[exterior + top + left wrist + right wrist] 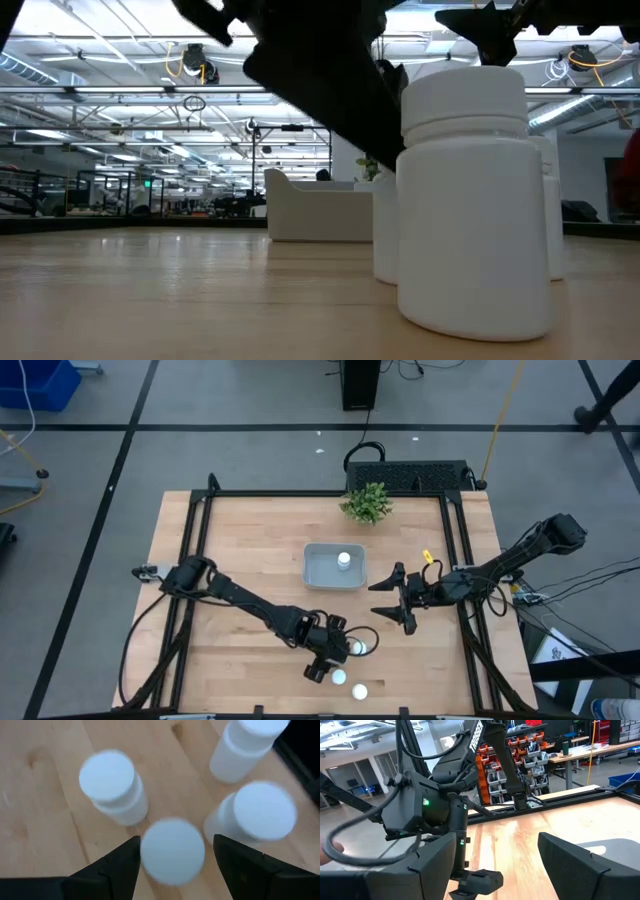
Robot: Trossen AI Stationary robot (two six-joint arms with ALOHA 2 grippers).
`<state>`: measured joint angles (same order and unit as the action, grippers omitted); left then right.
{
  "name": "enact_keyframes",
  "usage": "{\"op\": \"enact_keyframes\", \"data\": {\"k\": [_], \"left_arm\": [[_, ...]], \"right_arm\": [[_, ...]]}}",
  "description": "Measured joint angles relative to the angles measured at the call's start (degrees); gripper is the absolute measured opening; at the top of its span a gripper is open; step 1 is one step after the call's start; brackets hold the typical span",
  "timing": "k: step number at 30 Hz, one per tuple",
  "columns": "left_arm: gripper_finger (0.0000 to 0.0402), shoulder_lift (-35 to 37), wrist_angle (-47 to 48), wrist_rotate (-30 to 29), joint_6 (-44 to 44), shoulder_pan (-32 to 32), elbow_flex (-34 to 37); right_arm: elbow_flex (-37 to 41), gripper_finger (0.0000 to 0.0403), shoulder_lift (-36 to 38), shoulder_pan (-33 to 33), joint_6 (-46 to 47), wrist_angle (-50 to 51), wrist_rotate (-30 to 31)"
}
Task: Pick and place pill bottles into a basket
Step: Put the white pill bottle into the gray bin
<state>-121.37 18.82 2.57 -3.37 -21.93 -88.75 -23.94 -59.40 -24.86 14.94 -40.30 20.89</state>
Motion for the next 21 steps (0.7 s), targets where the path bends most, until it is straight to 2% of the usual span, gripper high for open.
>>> {"op": "enact_keyframes", "data": {"k": [11, 19, 21], "left_arm": [[0.0252, -0.26, 0.03, 0.21, 0.17, 0.55, 0.00], [0.0171, -0.26, 0.12, 0.60, 0.72, 1.14, -0.02], [0.0167, -0.21, 0.27, 0.46, 0.72, 1.12, -0.07]], "right_arm": [[0.00, 0.0279, 0.00, 0.02, 0.00, 0.10, 0.02], [0.00, 0.0279, 0.00, 0.02, 0.00, 0.12, 0.02], [0.00, 0.0279, 0.00, 0.02, -0.01, 0.21, 0.02]]}}
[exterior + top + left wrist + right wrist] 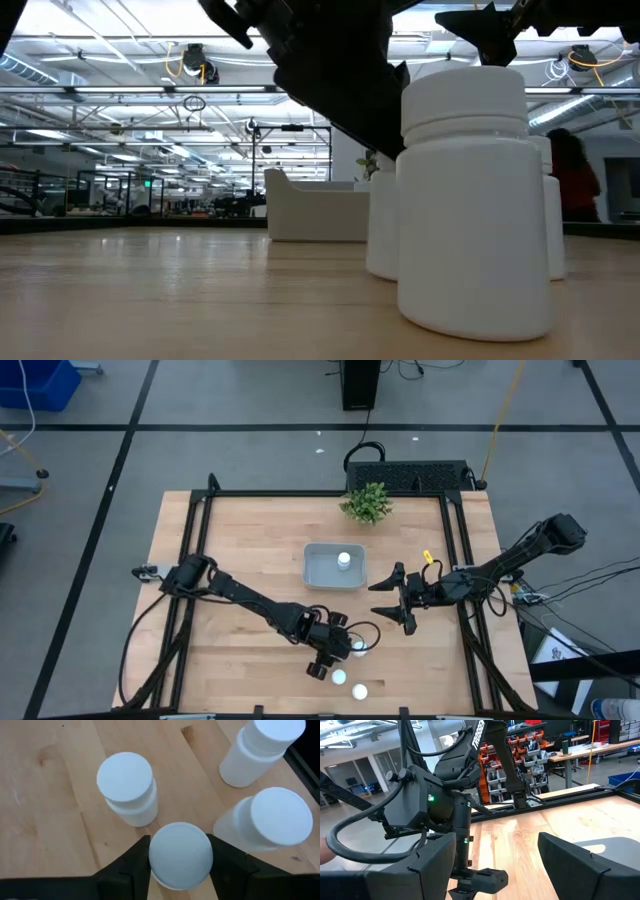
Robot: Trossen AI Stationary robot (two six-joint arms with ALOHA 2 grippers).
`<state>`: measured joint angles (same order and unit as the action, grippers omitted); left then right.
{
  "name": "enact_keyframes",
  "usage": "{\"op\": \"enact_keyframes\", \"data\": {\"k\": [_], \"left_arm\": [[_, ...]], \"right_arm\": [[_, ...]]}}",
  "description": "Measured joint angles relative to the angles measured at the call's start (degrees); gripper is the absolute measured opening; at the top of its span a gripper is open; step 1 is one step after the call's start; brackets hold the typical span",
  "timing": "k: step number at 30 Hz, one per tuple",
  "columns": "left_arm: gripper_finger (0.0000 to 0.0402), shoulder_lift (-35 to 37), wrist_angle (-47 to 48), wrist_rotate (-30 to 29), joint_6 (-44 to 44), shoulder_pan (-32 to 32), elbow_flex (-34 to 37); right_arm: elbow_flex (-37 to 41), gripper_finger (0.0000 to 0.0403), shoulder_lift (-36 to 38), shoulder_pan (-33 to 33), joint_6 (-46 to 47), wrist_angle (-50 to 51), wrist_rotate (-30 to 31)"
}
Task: Pick and place pill bottles into a basket
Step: Put the white pill bottle into the gray bin
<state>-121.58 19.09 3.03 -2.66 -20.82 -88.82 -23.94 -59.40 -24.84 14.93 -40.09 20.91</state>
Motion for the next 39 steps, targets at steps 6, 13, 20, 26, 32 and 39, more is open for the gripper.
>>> {"op": "enact_keyframes", "data": {"k": [6, 13, 20, 26, 32, 39], "left_arm": [[0.0188, 0.00, 0.22, -0.36, 0.16, 0.30, 0.00], [0.0167, 0.32, 0.59, -0.50, 0.13, 0.88, 0.01], [0.0176, 2.25, 3.37, -0.52, -0.51, 2.58, 0.11], [0.0167, 4.52, 6.22, -1.12, -0.54, 4.14, 0.11], [0.0166, 9.16, 8.81, -4.73, -1.79, 5.35, 0.11], [0.0181, 16.56, 12.68, -6.27, -3.04, 7.89, 0.11]], "right_arm": [[0.00, 0.0279, 0.00, 0.00, 0.00, 0.06, 0.00], [0.00, 0.0279, 0.00, 0.00, 0.00, 0.06, -0.02], [0.00, 0.0279, -0.03, -0.02, 0.01, 0.51, -0.03], [0.02, 0.0279, -0.04, 0.00, 0.01, 1.16, -0.04], [0.00, 0.0279, -0.04, 0.00, 0.63, 1.54, -0.02], [0.00, 0.0279, -0.04, 0.00, 0.47, 1.39, -0.04]]}}
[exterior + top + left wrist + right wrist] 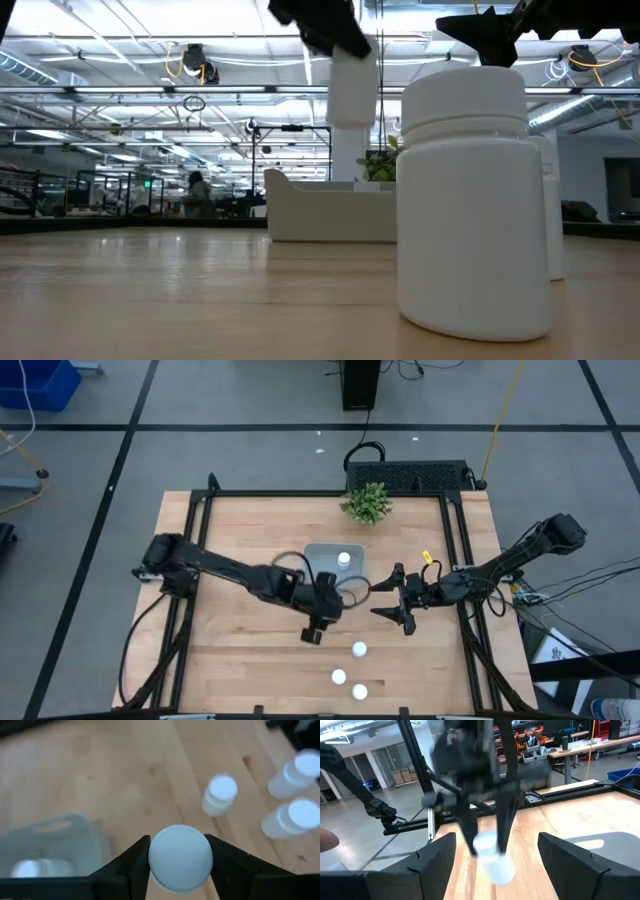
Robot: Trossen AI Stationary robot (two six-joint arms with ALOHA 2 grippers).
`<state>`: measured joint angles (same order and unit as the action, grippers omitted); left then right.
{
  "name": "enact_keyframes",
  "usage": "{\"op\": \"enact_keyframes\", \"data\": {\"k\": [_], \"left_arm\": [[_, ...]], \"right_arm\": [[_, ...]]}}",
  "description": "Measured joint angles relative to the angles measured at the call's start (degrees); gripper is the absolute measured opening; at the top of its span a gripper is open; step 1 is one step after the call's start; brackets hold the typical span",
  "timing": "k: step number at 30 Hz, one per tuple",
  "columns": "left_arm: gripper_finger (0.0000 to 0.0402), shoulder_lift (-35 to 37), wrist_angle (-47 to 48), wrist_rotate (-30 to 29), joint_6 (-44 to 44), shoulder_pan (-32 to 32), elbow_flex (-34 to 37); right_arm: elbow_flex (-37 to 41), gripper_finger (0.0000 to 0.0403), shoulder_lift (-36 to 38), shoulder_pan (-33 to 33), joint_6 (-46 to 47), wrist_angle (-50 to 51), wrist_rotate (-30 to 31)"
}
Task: Pick and place pill bottles into a basket
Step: Put the white pill bottle into the gray bin
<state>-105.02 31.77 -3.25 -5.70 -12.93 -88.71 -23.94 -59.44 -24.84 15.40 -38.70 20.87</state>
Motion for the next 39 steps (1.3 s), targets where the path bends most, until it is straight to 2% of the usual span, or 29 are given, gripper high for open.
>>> {"op": "enact_keyframes", "data": {"k": [3, 8, 13, 19, 23, 28, 33, 39], "left_arm": [[0.0168, 3.13, 1.34, -0.18, -0.52, 1.82, 0.00], [0.0167, 7.96, 2.42, -0.22, -0.70, 5.99, -0.04], [0.0189, 10.67, 3.12, 1.67, -0.87, 11.23, -0.02], [0.0167, 10.59, 2.79, 3.20, -0.69, 17.79, -0.02], [0.0167, 9.93, 2.74, 5.17, -0.59, 21.46, 0.05], [0.0189, 10.04, -0.64, 8.22, -0.15, 23.85, 1.65], [0.0166, 9.99, -4.46, 8.24, -0.10, 25.37, 5.56], [0.0174, 9.97, -11.67, 9.11, 0.32, 27.10, 11.90]], "right_arm": [[0.00, 0.0279, 0.00, 0.00, 0.00, -0.11, 0.02], [0.00, 0.0279, 0.00, 0.00, -0.04, -0.07, -0.01], [0.00, 0.0279, 0.00, 0.00, -0.08, -0.04, 0.01], [0.00, 0.0279, 0.00, 0.00, -0.26, -0.10, -0.01], [0.00, 0.0279, 0.00, 0.00, -0.22, -0.07, -0.01], [0.00, 0.0279, 0.00, 0.00, -0.53, 0.04, -0.01], [0.00, 0.0279, 0.00, 0.00, -0.57, 0.04, -0.01], [0.00, 0.0279, 0.00, 0.00, -0.63, 0.13, -0.03]]}}
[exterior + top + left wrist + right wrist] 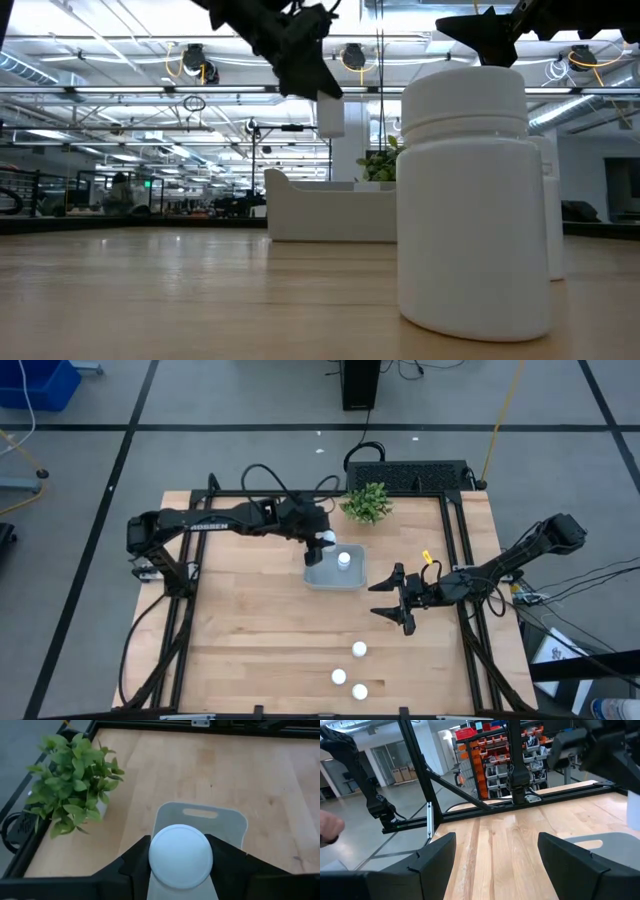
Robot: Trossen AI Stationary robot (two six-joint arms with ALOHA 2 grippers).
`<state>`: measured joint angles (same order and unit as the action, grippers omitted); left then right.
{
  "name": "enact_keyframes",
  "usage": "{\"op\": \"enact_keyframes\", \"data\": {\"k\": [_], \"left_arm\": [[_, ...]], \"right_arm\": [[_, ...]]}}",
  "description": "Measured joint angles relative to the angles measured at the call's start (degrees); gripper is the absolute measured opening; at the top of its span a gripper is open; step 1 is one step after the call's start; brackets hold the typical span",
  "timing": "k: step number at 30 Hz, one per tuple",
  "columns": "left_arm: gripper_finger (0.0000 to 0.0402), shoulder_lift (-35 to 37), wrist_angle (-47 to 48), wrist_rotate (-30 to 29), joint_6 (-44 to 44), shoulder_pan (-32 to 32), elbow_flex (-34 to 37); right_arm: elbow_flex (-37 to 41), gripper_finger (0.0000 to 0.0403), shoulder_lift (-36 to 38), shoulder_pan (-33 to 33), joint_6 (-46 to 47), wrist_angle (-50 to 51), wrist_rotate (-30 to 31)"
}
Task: Pick and place pill bottles into a basket
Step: Put the white pill bottle into the gray bin
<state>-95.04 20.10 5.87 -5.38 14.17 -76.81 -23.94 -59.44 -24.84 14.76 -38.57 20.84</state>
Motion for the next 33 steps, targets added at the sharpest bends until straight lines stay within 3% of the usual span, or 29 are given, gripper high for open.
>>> {"op": "enact_keyframes", "data": {"k": [4, 10, 15, 19, 28, 33], "left_arm": [[0.0194, 0.00, -4.00, 2.57, 0.93, 1.68, 4.09], [0.0167, 0.00, -10.02, 3.62, 1.57, 2.99, 9.67], [0.0174, 0.00, -17.81, 7.04, 3.22, 3.82, 14.13], [0.0194, 0.00, -18.88, 7.66, 4.05, 4.42, 16.30], [0.0167, -0.66, -26.08, 8.50, 5.79, 4.47, 20.80], [0.0195, -3.56, -26.61, 9.16, 6.10, 4.44, 21.19]], "right_arm": [[0.00, 0.0279, 0.00, 0.00, -0.02, 0.02, 0.00], [0.00, 0.0279, 0.00, -0.02, -0.02, 0.04, 0.00], [0.00, 0.0279, 0.00, -0.02, -0.02, 0.04, 0.00], [0.00, 0.0279, 0.00, -0.01, 0.13, 0.04, 0.00], [0.00, 0.0279, 0.00, -0.02, 0.15, 0.04, 0.00], [0.00, 0.0279, 0.00, -0.02, 0.13, 0.01, 0.00]]}}
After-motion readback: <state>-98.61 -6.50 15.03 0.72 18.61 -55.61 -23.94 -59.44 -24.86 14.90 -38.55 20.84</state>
